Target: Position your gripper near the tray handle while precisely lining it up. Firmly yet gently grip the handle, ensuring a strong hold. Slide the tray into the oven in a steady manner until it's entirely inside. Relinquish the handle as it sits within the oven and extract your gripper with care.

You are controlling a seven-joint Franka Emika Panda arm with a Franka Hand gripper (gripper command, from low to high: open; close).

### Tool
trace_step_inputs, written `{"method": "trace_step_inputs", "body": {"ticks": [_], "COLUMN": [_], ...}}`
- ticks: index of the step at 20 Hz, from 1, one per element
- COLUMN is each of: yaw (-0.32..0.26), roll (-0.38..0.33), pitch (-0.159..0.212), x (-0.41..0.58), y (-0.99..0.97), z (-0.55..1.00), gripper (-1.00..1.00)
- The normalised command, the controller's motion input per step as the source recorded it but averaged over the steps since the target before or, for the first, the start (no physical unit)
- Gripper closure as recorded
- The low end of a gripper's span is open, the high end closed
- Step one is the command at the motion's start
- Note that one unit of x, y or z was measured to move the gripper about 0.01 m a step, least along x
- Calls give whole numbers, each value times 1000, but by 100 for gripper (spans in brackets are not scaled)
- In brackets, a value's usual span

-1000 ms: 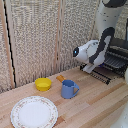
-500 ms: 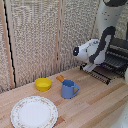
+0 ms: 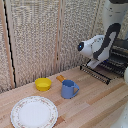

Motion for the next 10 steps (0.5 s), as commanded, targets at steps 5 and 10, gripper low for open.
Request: {"method": "trace_step_inputs", "body": {"ticks": [5, 10], "yaw": [6, 42], "roll": [-6, -95], "pitch": [-49, -63], "x": [-161, -190], "y": [-944, -925], "z": [126, 90], "gripper": [100, 100]}}
